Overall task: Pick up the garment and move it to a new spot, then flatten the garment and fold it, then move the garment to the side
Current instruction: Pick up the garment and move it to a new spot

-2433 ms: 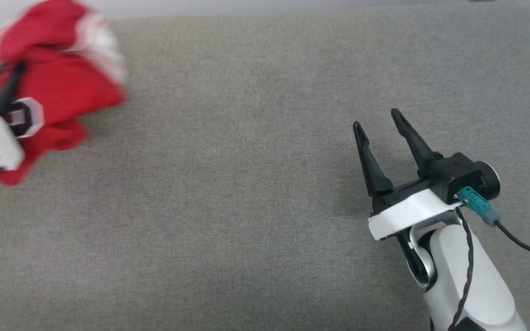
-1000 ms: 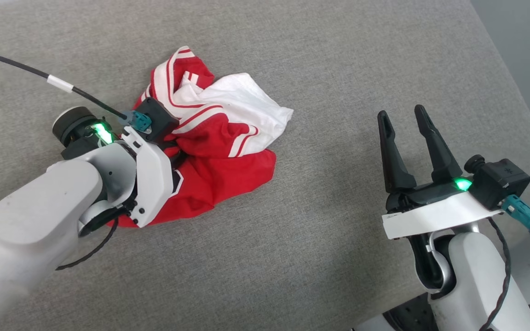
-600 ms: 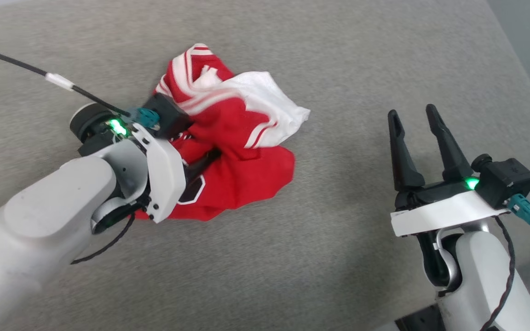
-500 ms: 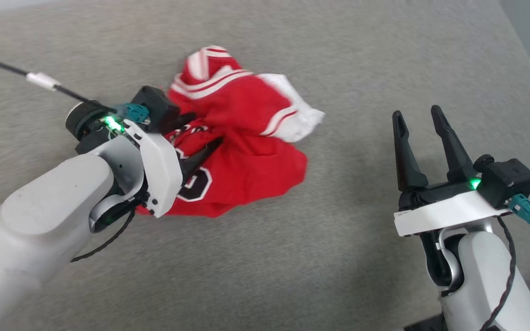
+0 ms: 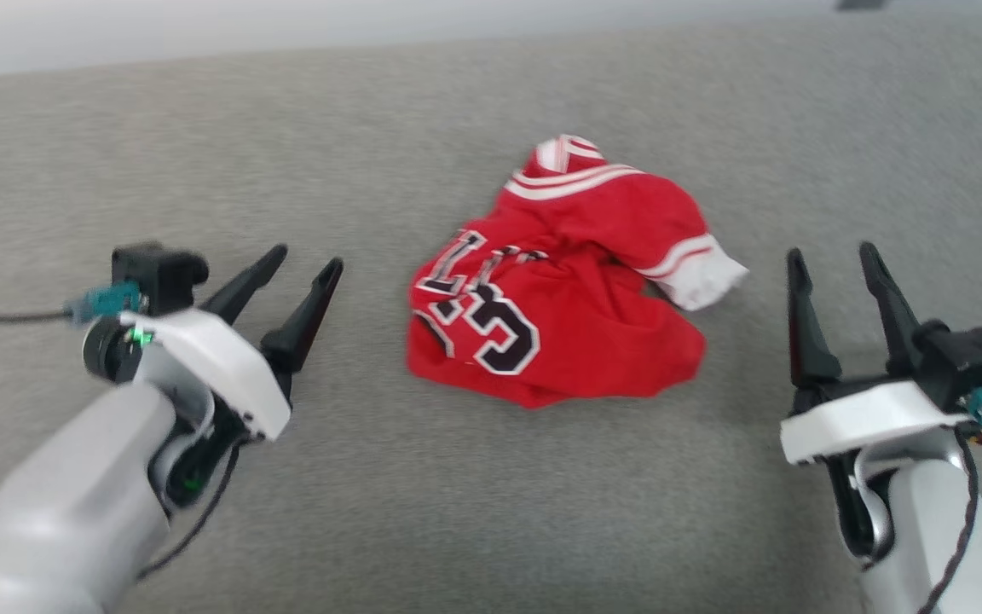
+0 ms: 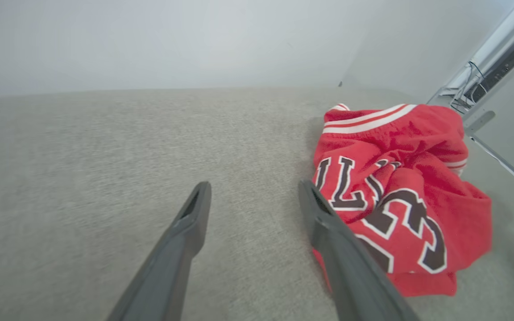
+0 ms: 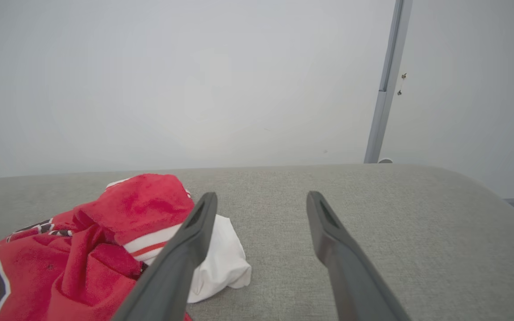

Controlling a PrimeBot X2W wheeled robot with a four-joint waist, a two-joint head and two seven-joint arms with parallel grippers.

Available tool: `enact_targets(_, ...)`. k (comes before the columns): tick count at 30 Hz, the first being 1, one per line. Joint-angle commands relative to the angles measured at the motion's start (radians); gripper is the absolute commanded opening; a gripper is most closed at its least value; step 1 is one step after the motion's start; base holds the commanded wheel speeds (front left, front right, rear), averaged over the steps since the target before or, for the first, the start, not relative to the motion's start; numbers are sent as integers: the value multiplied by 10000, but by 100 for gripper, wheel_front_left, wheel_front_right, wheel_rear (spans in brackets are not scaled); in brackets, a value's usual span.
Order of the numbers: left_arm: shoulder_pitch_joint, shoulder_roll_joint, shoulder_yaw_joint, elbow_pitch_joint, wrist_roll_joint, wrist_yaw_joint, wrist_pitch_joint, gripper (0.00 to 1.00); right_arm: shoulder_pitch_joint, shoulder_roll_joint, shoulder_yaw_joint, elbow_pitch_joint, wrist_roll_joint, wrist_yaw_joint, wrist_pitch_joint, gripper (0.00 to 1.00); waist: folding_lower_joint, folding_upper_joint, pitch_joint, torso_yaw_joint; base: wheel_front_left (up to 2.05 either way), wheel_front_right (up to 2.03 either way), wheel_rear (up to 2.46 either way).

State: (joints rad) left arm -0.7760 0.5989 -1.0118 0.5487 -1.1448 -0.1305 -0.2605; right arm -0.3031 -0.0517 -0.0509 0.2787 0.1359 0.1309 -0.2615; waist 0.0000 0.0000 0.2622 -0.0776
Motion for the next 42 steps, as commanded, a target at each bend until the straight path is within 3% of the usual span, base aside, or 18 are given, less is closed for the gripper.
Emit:
enact_targets(1,729,-262,600,126,391,37,-49,100,237,-99,-207,80,-104,-3,-50,100,0,0,-609,785,0,0,0)
enact_targets(8,3305,-994,3732,230,2047,23,-54,100,1061,-480,-787,178,-115,-3,-50,100,0,0,-1309,1579,0,0,0)
enact_targets(11,4287,-1191,4755,160,3088,368,-56,100,1424,-579,-927,133,-40,-3,-50,100,0,0,-1577,1712,0,0,0)
enact_targets(12,4287,-1191,4755,160,3088,368,-56,100,1424,-579,-927,133,-40,-3,-50,100,0,0,-1577,1712,0,0,0)
enact_targets(16,5527,-1506,6236,-274,4066,459,-57,100,1892,-551,-1302,7,78,-3,-50,100,0,0,-1841,1811,0,0,0)
enact_targets(25,7619,-2281,9225,-2204,6892,359,-58,100,2557,-404,-1595,-692,136,-3,-50,100,0,0,-2264,1636,0,0,0)
enact_targets(33,8453,-3142,10483,-3914,8404,41,-56,100,2677,-197,-1541,-1537,176,-3,-50,100,0,0,-2419,1434,0,0,0)
enact_targets(42,8691,-3425,10236,-4141,8402,-5,-57,100,2719,-130,-1459,-1377,96,-3,-50,100,0,0,-2480,1345,0,0,0)
